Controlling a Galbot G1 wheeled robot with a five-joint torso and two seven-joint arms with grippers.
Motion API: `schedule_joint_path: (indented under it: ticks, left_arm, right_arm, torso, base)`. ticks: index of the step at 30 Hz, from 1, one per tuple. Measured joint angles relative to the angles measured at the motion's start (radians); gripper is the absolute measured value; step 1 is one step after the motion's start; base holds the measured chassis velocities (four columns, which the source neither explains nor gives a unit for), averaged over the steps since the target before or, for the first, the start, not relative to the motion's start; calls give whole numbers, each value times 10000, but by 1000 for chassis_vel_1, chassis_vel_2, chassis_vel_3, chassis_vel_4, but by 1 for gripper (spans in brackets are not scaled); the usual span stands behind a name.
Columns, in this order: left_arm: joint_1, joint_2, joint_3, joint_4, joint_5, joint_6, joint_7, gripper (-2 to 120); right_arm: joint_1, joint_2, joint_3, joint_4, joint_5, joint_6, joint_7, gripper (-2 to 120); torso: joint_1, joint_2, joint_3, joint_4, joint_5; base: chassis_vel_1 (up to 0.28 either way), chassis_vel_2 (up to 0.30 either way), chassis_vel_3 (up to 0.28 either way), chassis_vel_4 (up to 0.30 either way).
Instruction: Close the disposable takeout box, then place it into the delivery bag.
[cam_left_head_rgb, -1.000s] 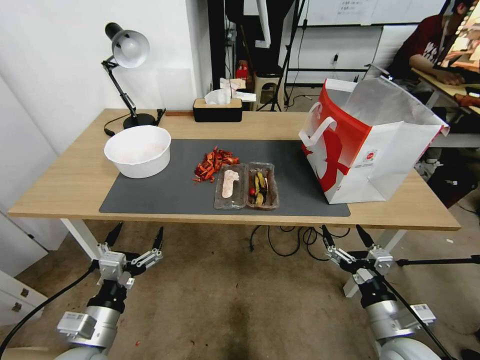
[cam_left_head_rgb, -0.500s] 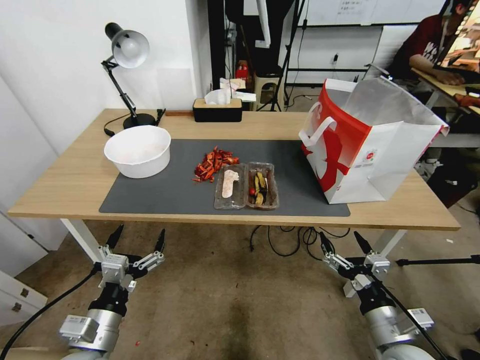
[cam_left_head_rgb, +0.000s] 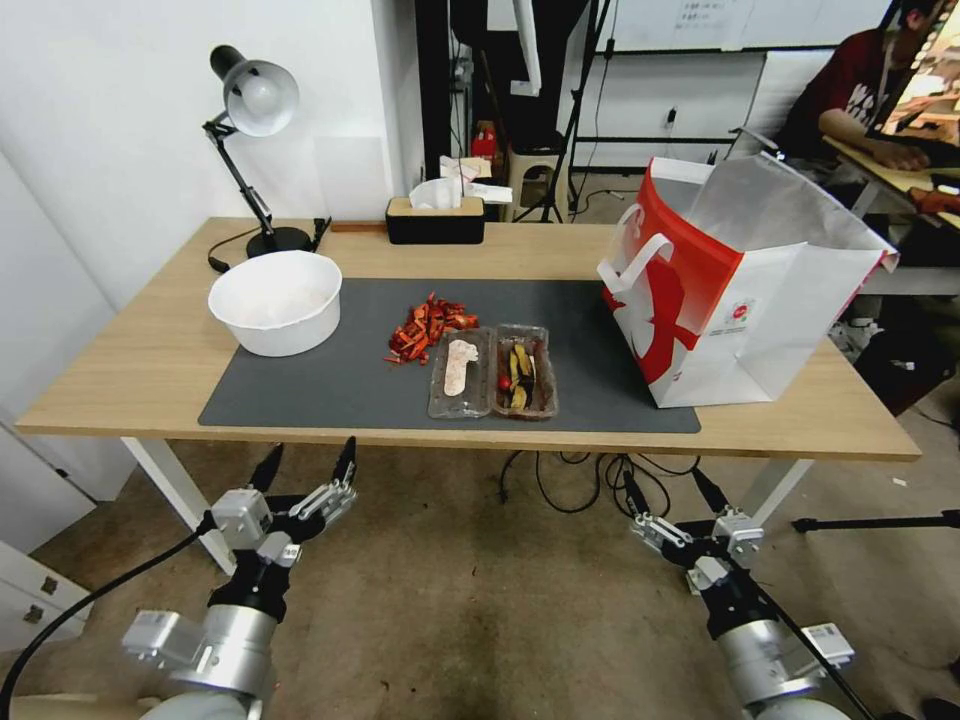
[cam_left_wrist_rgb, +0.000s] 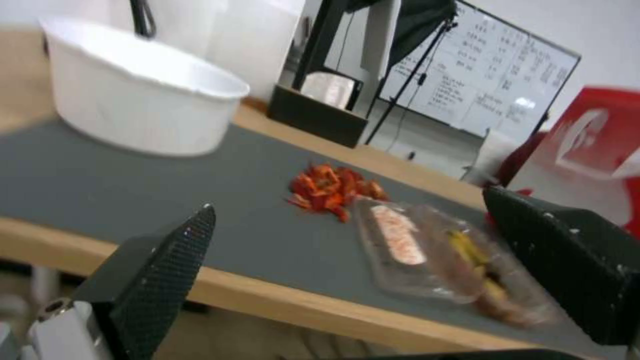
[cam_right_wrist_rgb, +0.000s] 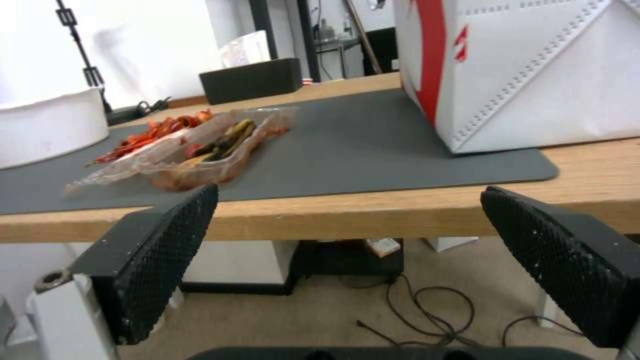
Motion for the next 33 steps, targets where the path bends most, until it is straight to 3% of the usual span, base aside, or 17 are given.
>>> schedule_joint_path:
  ticks: [2, 4, 6, 7, 10, 11, 14, 18, 23, 29, 33]
  left_arm:
    - [-157, 337, 198, -245, -957, 430, -774, 100]
    - [-232, 489, 267, -366, -1424, 617, -1097, 100]
    - [-439, 854, 389, -748, -2896, 1110, -2011, 100]
    - [-439, 854, 389, -748, -2896, 1110, -2011, 100]
    - [-847, 1272, 476, -1211, -5088, 1660, -3553, 100]
    - [-847, 1272, 476, -1211, -5088, 1660, -3553, 100]
    - [-1609, 1629, 478, -1563, -7877, 1996, -4882, 100]
    - [-2083, 2104, 799, -1477, -8562, 1943, -5185, 100]
    - [-2695, 2658, 1630, -1101, -8886, 1906, -5015, 100]
    - [-3721, 2796, 2413, -585, -9047, 2060, -5017, 100]
    - [-4630, 2807, 3124, -15, -9084, 2043, -5376, 100]
  right_arm:
    - [-7, -12, -42, 77, -82, -24, -2, 100]
    - [-14, -19, -52, 110, -111, -37, -4, 100]
    - [-40, -40, -64, 163, -186, -73, -5, 100]
    - [-40, -40, -64, 163, -186, -73, -5, 100]
    - [-59, -56, -68, 189, -315, -146, -5, 100]
    - [-59, -56, -68, 189, -315, -146, -5, 100]
    - [-76, -31, -68, 225, -443, -213, 1, 100]
    - [-137, 91, -100, 277, -677, -254, 13, 100]
    - [-261, 187, -110, 281, -886, -266, 21, 100]
    - [-385, 287, -12, 285, -1041, -266, 39, 100]
    - [-469, 364, 77, 289, -1166, -266, 66, 100]
  torso:
    - [0, 0, 0, 0, -2]
    - [0, 0, 0, 0, -2]
    - [0, 0, 0, 0, -2]
    - [0, 0, 0, 0, -2]
    - [0, 0, 0, 0, -1]
    - [0, 0, 0, 0, -1]
    - [0, 0, 0, 0, -2]
    - [1, 0, 1, -1, -1]
    - [0, 0, 1, 1, -1]
    - [0, 0, 1, 0, -1]
    - [1, 0, 1, -2, -1]
  base:
    - [0, 0, 0, 0]
    - [0, 0, 0, 0]
    - [0, 0, 0, 0]
    - [0, 0, 0, 0]
    - [0, 0, 0, 0]
    - [0, 0, 0, 0]
    - [0, 0, 0, 0]
    - [0, 0, 0, 0]
    - [0, 0, 0, 0]
    - [0, 0, 0, 0]
    - [0, 0, 0, 0]
